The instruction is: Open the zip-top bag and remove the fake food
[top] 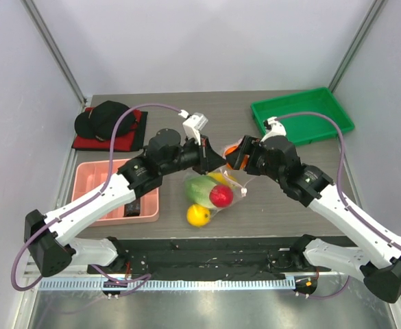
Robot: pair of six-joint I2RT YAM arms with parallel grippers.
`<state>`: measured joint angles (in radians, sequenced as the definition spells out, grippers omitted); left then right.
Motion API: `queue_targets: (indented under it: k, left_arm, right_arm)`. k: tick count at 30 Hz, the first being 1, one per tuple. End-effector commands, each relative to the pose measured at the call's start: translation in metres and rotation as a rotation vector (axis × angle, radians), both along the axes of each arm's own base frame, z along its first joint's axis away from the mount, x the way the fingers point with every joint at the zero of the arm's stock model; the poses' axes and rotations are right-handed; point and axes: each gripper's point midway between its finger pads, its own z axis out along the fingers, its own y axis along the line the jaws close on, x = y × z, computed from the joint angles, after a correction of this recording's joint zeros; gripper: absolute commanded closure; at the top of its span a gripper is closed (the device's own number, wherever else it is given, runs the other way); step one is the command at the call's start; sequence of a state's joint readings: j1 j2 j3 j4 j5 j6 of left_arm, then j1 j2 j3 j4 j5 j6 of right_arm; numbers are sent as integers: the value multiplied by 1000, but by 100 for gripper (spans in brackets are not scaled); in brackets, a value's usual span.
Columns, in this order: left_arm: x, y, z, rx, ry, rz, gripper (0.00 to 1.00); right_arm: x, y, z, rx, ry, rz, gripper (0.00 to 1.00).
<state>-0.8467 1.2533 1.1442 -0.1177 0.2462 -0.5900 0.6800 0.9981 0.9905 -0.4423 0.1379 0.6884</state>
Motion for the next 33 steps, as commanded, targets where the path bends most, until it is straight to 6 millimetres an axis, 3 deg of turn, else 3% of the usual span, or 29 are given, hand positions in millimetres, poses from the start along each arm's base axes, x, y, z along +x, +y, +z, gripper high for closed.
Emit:
queue_targets:
  k: [1, 2, 5, 7, 10, 13, 14, 15, 17, 19, 20, 21, 23, 24, 25, 27, 28, 30, 33]
  left_arm:
    - [32, 23, -14, 127, -72, 189, 100]
    - [40, 33, -19, 168, -79, 249, 100]
    - [57, 56, -31, 241, -71, 357, 100]
    - [61, 59, -32, 227, -64, 379, 100]
    - [60, 54, -31, 211, -55, 361, 100]
    - [55, 47, -29, 184, -40, 322, 100]
    - [51, 45, -28, 174, -36, 304, 100]
    - [49, 45, -25, 166, -37, 298, 100]
    - [47, 45, -25, 164, -38, 288, 100]
    - [44, 49, -21, 154, -45, 291, 100]
    - [42, 49, -19, 146, -46, 284, 100]
    - [41, 50, -22, 144, -41, 282, 100]
    - [36, 49, -17, 116, -44, 270, 100]
    - [33, 49, -21, 116, -42, 264, 100]
    - [32, 51, -20, 107, -46, 267, 100]
    - [32, 51, -23, 104, -47, 269, 100]
    - [32, 52, -23, 103, -50, 272, 100]
    - [32, 51, -23, 106, -60, 266, 100]
    - [34, 49, -21, 109, -70, 261, 100]
  right_arm:
    - [-3, -12, 50, -17, -46, -33, 78]
    - [-6, -16, 65, -12, -69, -33, 78]
    - [-19, -34, 83, 0, -115, -55, 78]
    - [-18, -47, 82, -44, -131, -97, 78]
    - [4, -70, 78, -164, -155, -223, 77]
    - [44, -95, 73, -331, -180, -356, 77]
    - [73, -114, 66, -356, -168, -426, 77]
    - [86, -108, 58, -307, -142, -362, 77]
    - [125, -143, 54, -245, -142, -433, 78]
    - [155, -152, 34, -257, -121, -426, 78]
    - [171, -156, 40, -258, -161, -434, 78]
    - [191, -168, 18, -293, -127, -436, 78]
    - [217, -168, 16, -291, -159, -404, 79]
    - [229, -173, 2, -307, -141, -398, 79]
    - [244, -175, -28, -324, -81, -393, 78]
    - [267, -179, -39, -339, -73, -396, 78]
    - [280, -184, -68, -352, -25, -398, 76]
    - [297, -188, -71, -361, -34, -406, 73]
    - [320, -189, -98, -359, 5, -393, 68]
